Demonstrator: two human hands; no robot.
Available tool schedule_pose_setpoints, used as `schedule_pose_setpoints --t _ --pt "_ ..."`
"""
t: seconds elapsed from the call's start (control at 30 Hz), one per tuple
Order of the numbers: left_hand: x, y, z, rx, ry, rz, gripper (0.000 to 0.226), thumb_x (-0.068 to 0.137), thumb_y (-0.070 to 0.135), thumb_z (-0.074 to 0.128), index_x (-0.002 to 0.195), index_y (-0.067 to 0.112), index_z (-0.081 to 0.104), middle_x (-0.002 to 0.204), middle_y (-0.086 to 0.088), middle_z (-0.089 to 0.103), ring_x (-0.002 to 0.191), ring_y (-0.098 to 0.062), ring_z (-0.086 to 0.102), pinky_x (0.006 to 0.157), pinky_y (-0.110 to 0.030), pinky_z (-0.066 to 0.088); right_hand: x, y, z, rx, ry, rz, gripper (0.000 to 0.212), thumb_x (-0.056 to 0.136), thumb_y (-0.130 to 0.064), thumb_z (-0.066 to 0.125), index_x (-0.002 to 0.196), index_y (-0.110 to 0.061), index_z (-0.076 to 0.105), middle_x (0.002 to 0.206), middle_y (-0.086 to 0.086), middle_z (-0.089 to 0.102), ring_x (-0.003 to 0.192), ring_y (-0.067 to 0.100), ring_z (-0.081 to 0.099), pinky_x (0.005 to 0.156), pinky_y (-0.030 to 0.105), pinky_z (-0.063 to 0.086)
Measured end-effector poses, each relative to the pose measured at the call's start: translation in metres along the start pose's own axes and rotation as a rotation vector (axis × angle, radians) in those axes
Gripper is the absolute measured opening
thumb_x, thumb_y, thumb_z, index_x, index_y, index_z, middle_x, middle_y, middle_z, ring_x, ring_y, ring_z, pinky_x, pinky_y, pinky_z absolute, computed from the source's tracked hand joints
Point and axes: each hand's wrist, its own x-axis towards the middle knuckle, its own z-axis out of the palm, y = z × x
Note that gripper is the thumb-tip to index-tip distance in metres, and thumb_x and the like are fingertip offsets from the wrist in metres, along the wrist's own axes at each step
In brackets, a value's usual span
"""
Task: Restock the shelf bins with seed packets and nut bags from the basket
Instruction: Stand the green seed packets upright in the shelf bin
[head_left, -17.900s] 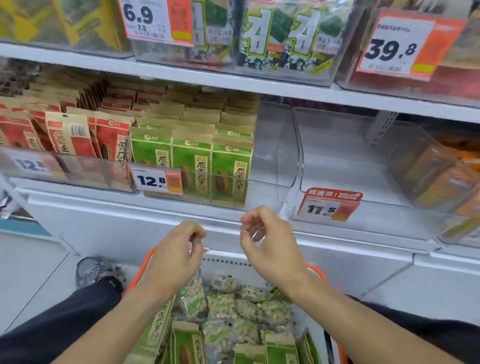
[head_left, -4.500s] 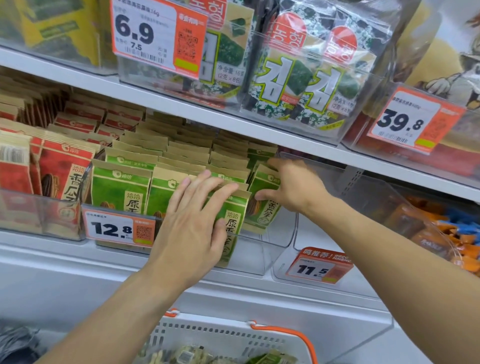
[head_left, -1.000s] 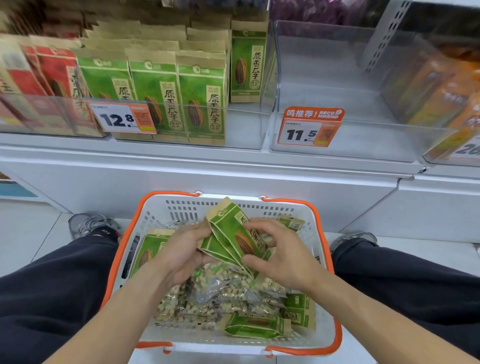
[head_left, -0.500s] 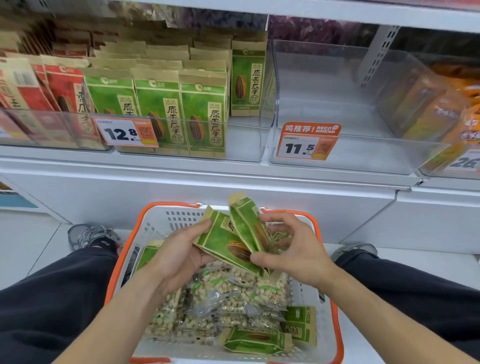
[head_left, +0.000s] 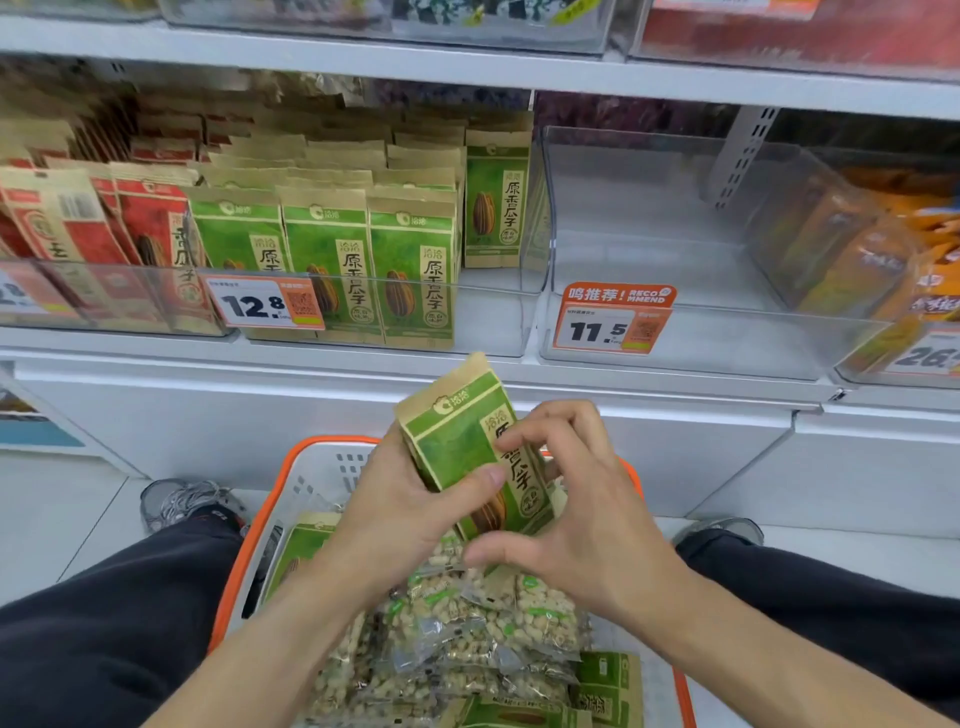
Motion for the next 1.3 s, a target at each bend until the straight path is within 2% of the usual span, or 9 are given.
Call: schedule_pose_setpoints --t 0.17,0.3,0.5,0.6,0.7,0.83,0.93,1.1,1.3 --pt "0.016 0.054 -0.018 0.232 -0.296 0.159 0.060 0.073 0.013 0.081 0.127 0.016 0.054 0.112 0.002 0.070 0.107 -0.015 0.068 0.089 -0.027 0.055 0.034 -0.016 -0.053 0.072 -0.038 0.011 0.108 0.048 -0.051 0.094 0.136 -0.042 0.033 0.137 -0.026 0.039 0.128 -0.001 0.048 0.091 0.024 0.053" --pt "0.032 0.089 -0.021 0.389 -0.390 0.300 0.044 0.072 0.013 0.084 0.111 0.015 0.062 0.101 -0.002 0.070 0.099 -0.014 0.069 0.086 -0.028 0.054 0.064 -0.028 -0.081 0.051 -0.303 -0.027 0.086 0.056 -0.038 0.097 0.129 -0.036 0.052 0.120 -0.021 0.062 0.102 0.005 0.068 0.080 0.033 0.061" --pt "0.071 0.099 -0.018 0.380 -0.109 0.577 0.062 0.072 0.027 0.087 0.126 0.023 0.055 0.121 0.000 0.060 0.114 -0.011 0.062 0.097 -0.030 0.052 0.099 -0.040 -0.098 -0.085 -0.027 -0.206 0.056 0.066 -0.040 0.089 0.115 -0.030 0.065 0.099 -0.021 0.071 0.092 0.000 0.069 0.083 0.028 0.057" --pt "0.096 0.089 -0.029 0.587 0.145 0.745 0.062 0.082 0.045 0.071 0.134 0.020 0.049 0.139 0.000 0.047 0.136 -0.012 0.042 0.113 -0.024 0.032 0.116 -0.039 -0.101 0.054 0.187 -0.331 0.051 0.070 -0.019 0.090 0.111 -0.031 0.062 0.103 -0.015 0.071 0.097 0.007 0.070 0.084 0.025 0.056" --pt "0.117 0.073 -0.046 0.811 0.299 0.758 0.051 0.090 0.034 0.060 0.137 0.016 0.048 0.148 -0.003 0.038 0.147 -0.015 0.025 0.120 -0.029 0.019 0.138 -0.035 -0.102 0.153 0.292 -0.418 0.054 0.073 -0.007 0.086 0.113 -0.030 0.058 0.112 0.005 0.065 0.103 0.018 0.067 0.084 0.031 0.056" --pt "0.135 0.061 -0.056 0.989 0.304 0.751 0.053 0.089 0.027 0.058 0.140 0.015 0.045 0.150 -0.006 0.036 0.150 -0.022 0.018 0.121 -0.042 0.018 0.172 -0.013 -0.091 0.132 0.322 -0.283 0.055 0.072 -0.004 0.088 0.112 -0.025 0.057 0.109 0.004 0.066 0.098 0.016 0.068 0.087 0.036 0.056" --pt "0.134 0.058 -0.055 1.044 0.295 0.739 0.062 0.087 0.019 0.066 0.143 0.015 0.041 0.152 -0.006 0.033 0.151 -0.024 0.015 0.121 -0.050 0.019 0.189 0.005 -0.080 -0.022 0.286 -0.136 0.054 0.072 -0.013 0.088 0.110 -0.026 0.053 0.104 -0.013 0.065 0.101 0.005 0.062 0.091 0.025 0.048" --pt "0.133 0.054 -0.056 1.081 0.282 0.746 0.069 0.085 0.015 0.067 0.147 0.017 0.036 0.157 -0.004 0.028 0.152 -0.020 0.008 0.121 -0.051 0.017 0.220 0.014 -0.070 -0.329 0.291 0.021 0.054 0.068 -0.024 0.089 0.111 -0.024 0.057 0.110 -0.003 0.062 0.112 0.018 0.050 0.080 0.024 0.034" --pt "0.136 0.054 -0.057 1.069 0.282 0.744 0.067 0.086 0.015 0.064 0.147 0.019 0.036 0.158 -0.002 0.027 0.152 -0.017 0.006 0.123 -0.046 0.014 0.271 0.017 -0.074 -0.538 0.331 0.144 0.046 0.069 -0.017 0.079 0.113 -0.022 0.068 0.108 0.004 0.069 0.104 0.026 0.063 0.077 0.025 0.050"
